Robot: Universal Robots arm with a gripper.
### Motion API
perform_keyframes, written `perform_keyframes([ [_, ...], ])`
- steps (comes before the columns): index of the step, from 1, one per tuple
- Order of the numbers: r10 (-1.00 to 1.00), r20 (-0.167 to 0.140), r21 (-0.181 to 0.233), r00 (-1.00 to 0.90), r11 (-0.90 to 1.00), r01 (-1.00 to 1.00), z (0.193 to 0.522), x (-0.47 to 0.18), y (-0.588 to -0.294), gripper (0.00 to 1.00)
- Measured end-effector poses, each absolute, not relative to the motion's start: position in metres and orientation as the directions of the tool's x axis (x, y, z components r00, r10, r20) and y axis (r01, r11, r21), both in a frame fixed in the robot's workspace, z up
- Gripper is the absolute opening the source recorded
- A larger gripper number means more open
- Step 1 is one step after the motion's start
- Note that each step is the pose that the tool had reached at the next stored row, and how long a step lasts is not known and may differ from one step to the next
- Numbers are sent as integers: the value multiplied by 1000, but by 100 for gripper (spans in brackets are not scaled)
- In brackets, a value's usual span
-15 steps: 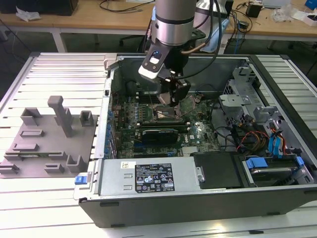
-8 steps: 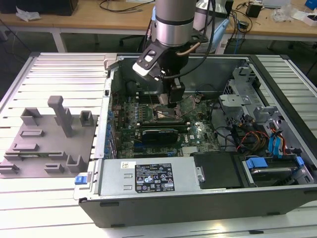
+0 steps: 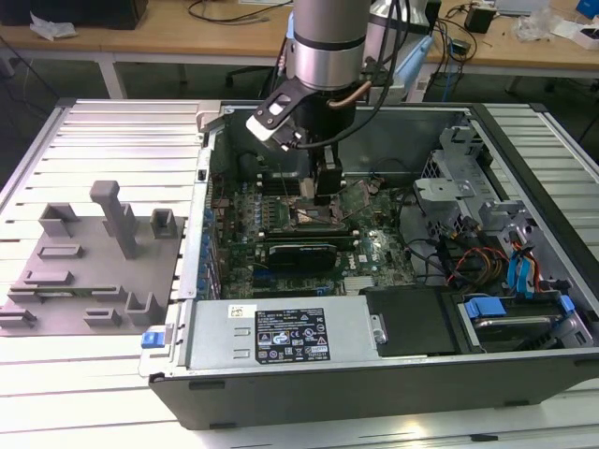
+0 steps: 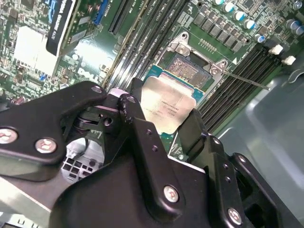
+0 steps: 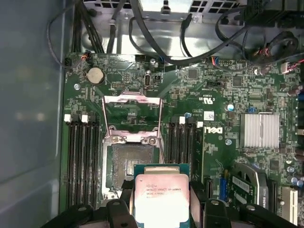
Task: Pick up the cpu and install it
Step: 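Place the cpu into insertion slot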
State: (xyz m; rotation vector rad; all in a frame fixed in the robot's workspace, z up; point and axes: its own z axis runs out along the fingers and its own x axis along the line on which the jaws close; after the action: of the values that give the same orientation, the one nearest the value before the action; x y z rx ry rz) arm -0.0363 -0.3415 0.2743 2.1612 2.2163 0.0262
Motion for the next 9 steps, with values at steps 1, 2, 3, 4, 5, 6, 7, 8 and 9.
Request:
perform_keyframes([
  [1,999,-21,44,-24,25,999,273,-36,-341,55],
  [2,999,-21,44,-24,25,999,272,-36,-340,55],
  [3,999,-21,44,-24,25,999,270,-36,-338,55],
  [4,999,-21,44,-24,25,999,268,-36,-336,55],
  [5,999,-21,44,-25,26,999,266,-36,-335,55],
  [6,999,-21,44,-29,30,999,264,-36,-333,55],
  [7,999,-21,44,-32,33,998,263,-36,-332,55],
  [8,999,-21,44,-40,41,998,261,-36,-330,55],
  [9,999,-21,44,-46,46,998,260,-36,-330,55],
])
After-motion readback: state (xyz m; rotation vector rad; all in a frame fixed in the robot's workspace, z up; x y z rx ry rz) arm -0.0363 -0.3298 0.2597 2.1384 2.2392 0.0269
